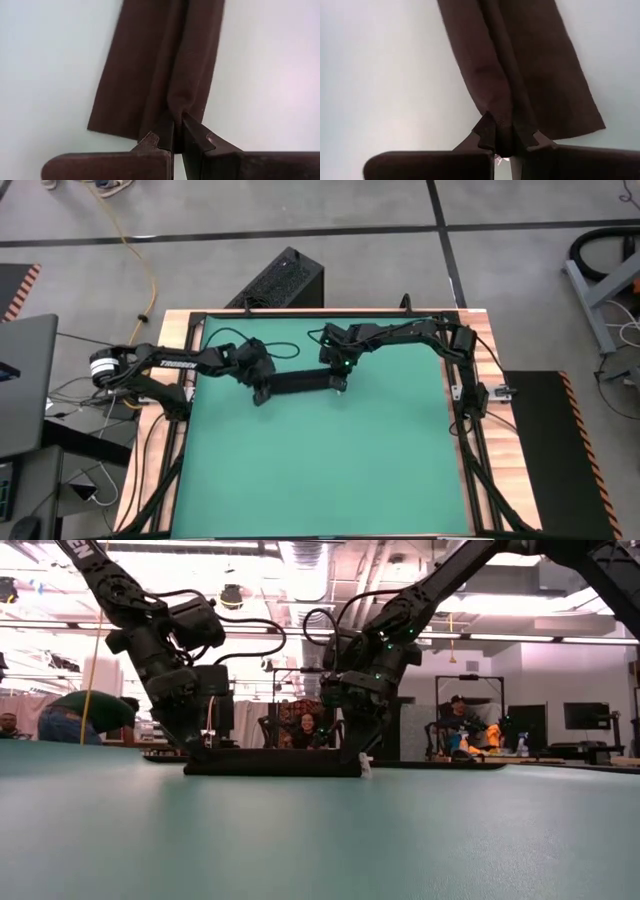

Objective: Roll napkin
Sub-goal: Roll the black table napkin

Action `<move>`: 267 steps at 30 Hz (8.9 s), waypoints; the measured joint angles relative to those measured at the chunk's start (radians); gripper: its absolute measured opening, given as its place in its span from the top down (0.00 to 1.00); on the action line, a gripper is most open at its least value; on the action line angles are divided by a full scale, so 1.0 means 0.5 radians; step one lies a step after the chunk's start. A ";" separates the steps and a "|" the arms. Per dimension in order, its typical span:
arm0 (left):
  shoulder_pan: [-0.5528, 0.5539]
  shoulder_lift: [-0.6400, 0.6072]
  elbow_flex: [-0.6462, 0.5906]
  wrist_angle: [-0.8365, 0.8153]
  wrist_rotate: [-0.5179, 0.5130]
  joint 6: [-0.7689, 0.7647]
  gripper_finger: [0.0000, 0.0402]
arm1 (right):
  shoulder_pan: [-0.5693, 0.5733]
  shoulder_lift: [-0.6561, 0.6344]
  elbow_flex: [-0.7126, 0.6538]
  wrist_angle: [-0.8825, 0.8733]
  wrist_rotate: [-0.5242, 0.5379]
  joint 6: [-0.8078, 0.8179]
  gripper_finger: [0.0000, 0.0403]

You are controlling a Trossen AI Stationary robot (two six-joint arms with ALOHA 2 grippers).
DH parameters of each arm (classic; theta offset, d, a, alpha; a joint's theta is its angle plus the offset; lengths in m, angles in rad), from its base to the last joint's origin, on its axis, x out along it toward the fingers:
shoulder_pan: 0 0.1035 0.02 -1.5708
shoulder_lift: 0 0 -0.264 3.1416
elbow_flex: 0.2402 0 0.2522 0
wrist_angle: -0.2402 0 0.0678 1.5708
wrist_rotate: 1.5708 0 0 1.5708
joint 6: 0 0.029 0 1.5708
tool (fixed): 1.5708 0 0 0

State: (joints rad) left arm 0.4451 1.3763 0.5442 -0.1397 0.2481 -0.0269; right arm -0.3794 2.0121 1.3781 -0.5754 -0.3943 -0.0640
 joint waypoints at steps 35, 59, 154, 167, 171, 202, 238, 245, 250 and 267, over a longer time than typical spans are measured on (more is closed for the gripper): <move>0.101 0.234 -0.049 0.015 0.606 -0.033 1.00 | -0.136 -0.145 0.002 0.213 0.031 -0.392 0.60; 0.100 0.232 -0.048 0.210 1.005 -0.307 1.00 | -0.109 -0.303 -0.033 0.222 -0.359 -0.646 0.63; 0.089 0.226 -0.042 -0.097 0.929 -0.140 1.00 | 0.155 0.265 0.377 -0.615 -0.233 -0.868 0.93; 0.105 0.226 -0.042 -0.136 0.557 -0.051 1.00 | 0.098 0.332 0.378 -0.561 -0.330 -0.815 0.93; 0.104 0.221 -0.043 -0.133 0.430 -0.053 1.00 | 0.098 0.333 0.377 -0.536 -0.330 -0.807 0.93; -0.163 -0.582 0.004 0.016 0.644 0.163 1.00 | 0.103 0.337 0.374 -0.486 -0.311 -0.816 0.93; -0.324 -0.083 0.111 0.025 0.061 0.440 1.00 | 0.128 0.338 0.374 -0.468 -0.312 -0.811 0.93; -0.252 -0.065 0.111 0.048 0.065 0.496 1.00 | 0.129 0.338 0.374 -0.469 -0.312 -0.814 0.93; -0.211 -0.065 0.089 0.057 0.066 0.502 1.00 | 0.129 0.338 0.374 -0.469 -0.312 -0.815 0.93; -0.175 -0.065 -0.236 0.419 -0.099 0.488 1.00 | 0.131 0.338 0.376 -0.501 -0.313 -0.756 0.93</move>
State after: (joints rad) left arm 0.3574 1.3437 0.4264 0.0697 0.1985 0.2170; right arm -0.3138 2.1811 1.5661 -0.8260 -0.5507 -0.4419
